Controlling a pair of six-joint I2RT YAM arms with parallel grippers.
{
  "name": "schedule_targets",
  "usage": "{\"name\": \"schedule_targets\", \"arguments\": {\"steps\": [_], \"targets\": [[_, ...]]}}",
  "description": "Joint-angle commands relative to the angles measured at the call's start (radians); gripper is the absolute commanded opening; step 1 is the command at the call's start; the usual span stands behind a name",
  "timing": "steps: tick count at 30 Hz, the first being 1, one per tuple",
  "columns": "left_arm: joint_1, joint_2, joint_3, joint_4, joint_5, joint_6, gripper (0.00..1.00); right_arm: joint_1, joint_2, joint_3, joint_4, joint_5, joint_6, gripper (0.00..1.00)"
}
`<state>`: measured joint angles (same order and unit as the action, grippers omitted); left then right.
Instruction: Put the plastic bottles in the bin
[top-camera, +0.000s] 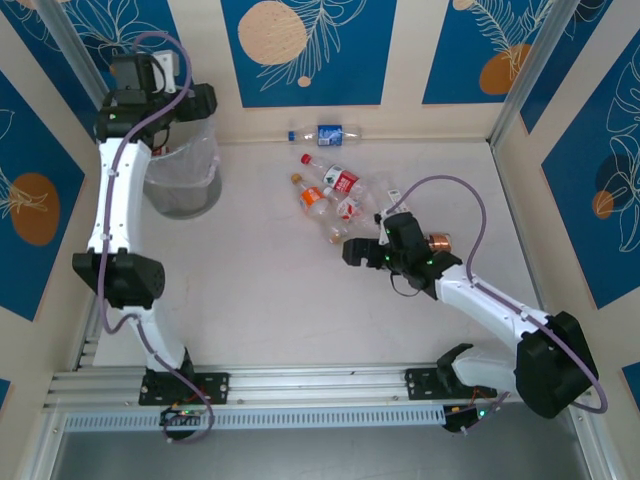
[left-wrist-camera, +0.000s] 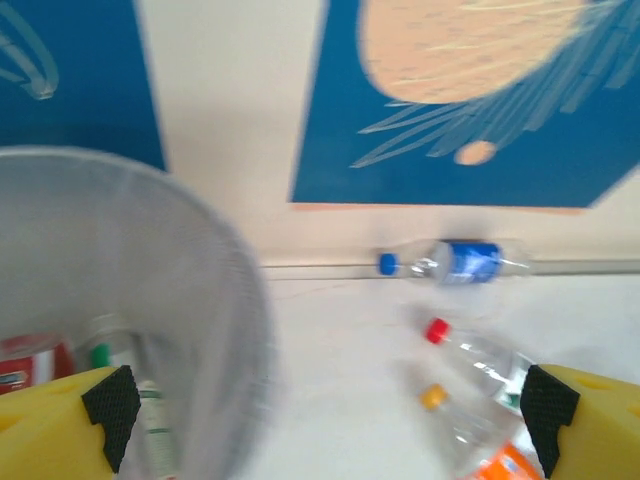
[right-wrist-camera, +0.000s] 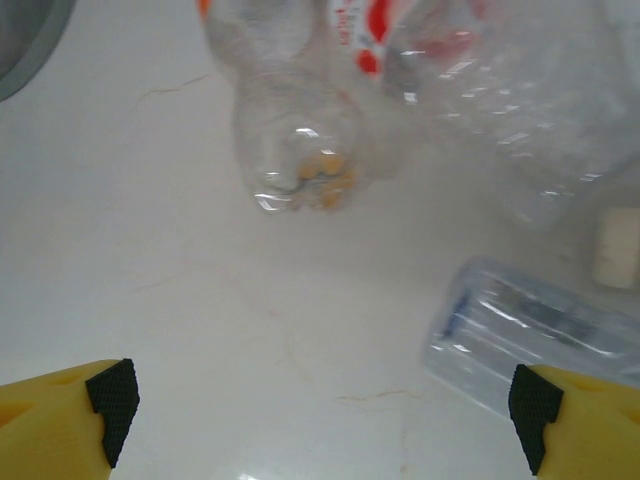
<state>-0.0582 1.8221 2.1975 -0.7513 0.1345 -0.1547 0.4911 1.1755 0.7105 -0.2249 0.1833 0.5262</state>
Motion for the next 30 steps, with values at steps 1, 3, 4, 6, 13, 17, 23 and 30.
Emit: {"name": "schedule_targets", "arguments": {"steps": [1, 3, 4, 6, 13, 17, 23, 30], "targets": [[-0.034, -0.070, -0.108, 0.087, 0.039, -0.017, 0.99, -0.056, -0.039, 0.017, -0.130, -0.009, -0.016, 0.98], [-0.060, -0.118, -0.187, 0.125, 0.044, -0.045, 0.99, -0.108, -0.049, 0.014, -0.154, -0.044, -0.007, 0.98], [-0.070, -0.141, -0.225, 0.144, 0.045, -0.057, 0.99, -0.134, -0.049, 0.011, -0.161, -0.071, -0.007, 0.98], [-0.097, -0.189, -0.306, 0.189, 0.062, -0.072, 0.99, -0.190, -0.041, 0.010, -0.180, -0.107, -0.012, 0.98], [-0.191, -0.297, -0.522, 0.299, 0.072, -0.111, 0.99, -0.304, 0.025, 0.040, -0.229, -0.143, -0.051, 0.98], [-0.227, -0.338, -0.633, 0.358, 0.104, -0.146, 0.99, -0.325, 0.071, 0.071, -0.239, -0.103, -0.065, 0.98], [-0.261, -0.375, -0.720, 0.374, 0.134, -0.156, 0.99, -0.347, 0.169, 0.140, -0.283, -0.085, -0.094, 0.98], [-0.269, -0.423, -0.815, 0.400, 0.118, -0.169, 0.99, -0.347, 0.249, 0.179, -0.338, -0.070, -0.133, 0.98]]}}
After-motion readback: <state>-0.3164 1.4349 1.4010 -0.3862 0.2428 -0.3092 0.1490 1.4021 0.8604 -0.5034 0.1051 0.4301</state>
